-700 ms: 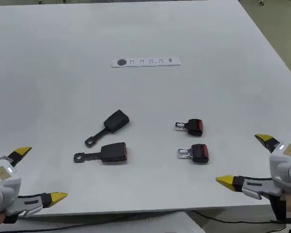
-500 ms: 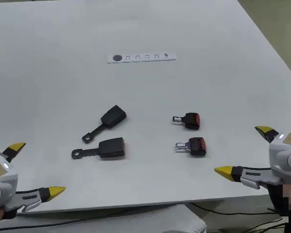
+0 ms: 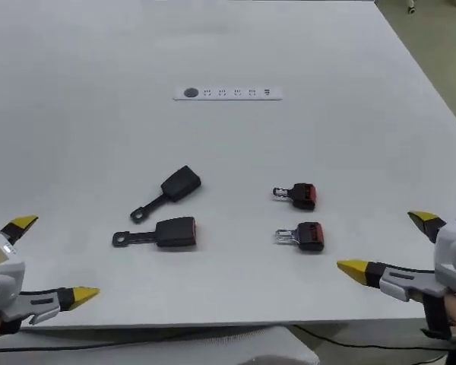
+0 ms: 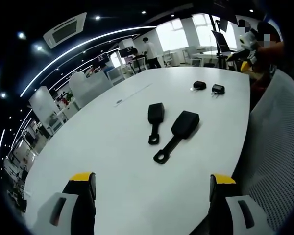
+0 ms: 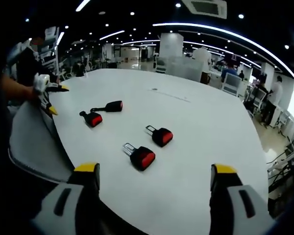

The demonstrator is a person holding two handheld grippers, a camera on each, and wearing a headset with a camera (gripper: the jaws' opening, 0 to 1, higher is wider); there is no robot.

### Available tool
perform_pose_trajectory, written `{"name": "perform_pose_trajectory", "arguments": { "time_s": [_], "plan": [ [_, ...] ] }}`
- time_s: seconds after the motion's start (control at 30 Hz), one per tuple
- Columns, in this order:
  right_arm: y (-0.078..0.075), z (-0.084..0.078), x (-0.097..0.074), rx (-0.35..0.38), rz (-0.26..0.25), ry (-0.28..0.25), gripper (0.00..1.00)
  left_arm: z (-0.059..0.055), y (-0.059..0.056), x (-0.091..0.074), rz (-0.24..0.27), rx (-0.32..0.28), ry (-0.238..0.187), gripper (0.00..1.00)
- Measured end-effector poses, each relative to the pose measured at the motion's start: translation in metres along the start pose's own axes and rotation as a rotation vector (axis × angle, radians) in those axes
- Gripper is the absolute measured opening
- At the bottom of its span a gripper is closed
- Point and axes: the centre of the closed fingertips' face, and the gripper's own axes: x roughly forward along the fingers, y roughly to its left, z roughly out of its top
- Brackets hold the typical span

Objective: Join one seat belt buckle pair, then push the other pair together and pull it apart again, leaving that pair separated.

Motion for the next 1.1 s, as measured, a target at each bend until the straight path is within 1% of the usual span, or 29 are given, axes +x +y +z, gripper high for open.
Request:
{"name": "perform_pose_trajectory", "arguments": {
  "time_s": [0.13, 0.17, 0.2, 0.23, 0.27, 0.33, 0.4, 0.57, 0.67, 0.7, 0.77, 0.8, 0.83, 0.87, 0.9, 0.93, 1.0, 1.03, 1.1],
  "plan": [
    [0.003, -0.002, 0.003, -0.007, 0.010, 0.025, 0.94, 0.000, -0.005, 0.001, -0.019, 0.003, 0.003, 0.99],
    [0.004, -0.004, 0.005, -0.006, 0.009, 0.038, 0.94, 0.000, -0.005, 0.001, -0.022, 0.001, -0.001, 0.99],
    [0.004, -0.003, 0.006, -0.007, 0.008, 0.039, 0.95, 0.001, -0.005, 0.001, -0.023, -0.002, -0.003, 0.99],
    [0.002, 0.001, 0.006, -0.008, -0.016, 0.020, 0.98, 0.001, -0.004, 0.001, -0.023, -0.012, -0.004, 0.99],
    [0.002, 0.002, 0.007, -0.010, -0.024, 0.017, 1.00, 0.001, -0.004, 0.001, -0.024, -0.018, -0.005, 0.98],
    [0.005, 0.004, 0.006, -0.007, -0.017, 0.018, 1.00, 0.003, -0.003, 0.001, -0.023, -0.027, -0.010, 0.98],
    [0.008, 0.004, 0.007, -0.014, -0.011, 0.019, 1.00, 0.006, 0.000, 0.000, -0.010, -0.031, -0.025, 0.98],
    [0.001, -0.008, 0.008, -0.037, -0.006, 0.057, 1.00, 0.004, 0.001, 0.000, -0.009, -0.034, -0.022, 0.98],
    [-0.007, -0.014, 0.010, -0.063, -0.009, 0.091, 0.99, 0.001, 0.000, 0.001, -0.017, -0.035, -0.011, 0.98],
    [-0.008, -0.014, 0.011, -0.059, -0.007, 0.096, 0.98, 0.001, 0.000, 0.002, -0.017, -0.037, -0.009, 0.98],
    [-0.008, -0.013, 0.011, -0.032, 0.012, 0.104, 0.88, 0.001, 0.001, 0.002, -0.020, -0.045, -0.009, 0.98],
    [-0.013, -0.013, 0.012, -0.004, -0.018, 0.112, 0.90, 0.000, 0.001, 0.002, -0.022, -0.045, -0.007, 0.98],
    [-0.019, -0.008, 0.014, -0.030, -0.043, 0.087, 0.98, 0.000, 0.001, 0.002, -0.023, -0.044, -0.007, 0.97],
    [-0.017, -0.006, 0.016, -0.050, -0.032, 0.074, 1.00, 0.000, 0.000, 0.002, -0.025, -0.042, -0.006, 0.97],
    [-0.010, -0.006, 0.016, -0.056, 0.004, 0.085, 0.99, 0.001, -0.001, 0.003, -0.026, -0.037, -0.005, 0.97],
    [-0.010, -0.006, 0.016, -0.052, -0.001, 0.085, 1.00, 0.001, -0.001, 0.003, -0.026, -0.033, -0.005, 0.97],
    [-0.006, -0.005, 0.016, -0.082, 0.017, 0.083, 1.00, 0.002, -0.002, 0.003, -0.027, -0.027, -0.004, 0.97],
    [-0.005, -0.005, 0.017, -0.101, 0.014, 0.092, 1.00, 0.001, -0.002, 0.003, -0.029, -0.031, -0.003, 0.97],
    [0.000, -0.006, 0.018, -0.129, 0.038, 0.096, 1.00, 0.001, -0.002, 0.003, -0.030, -0.026, 0.000, 0.98]
  ]
}}
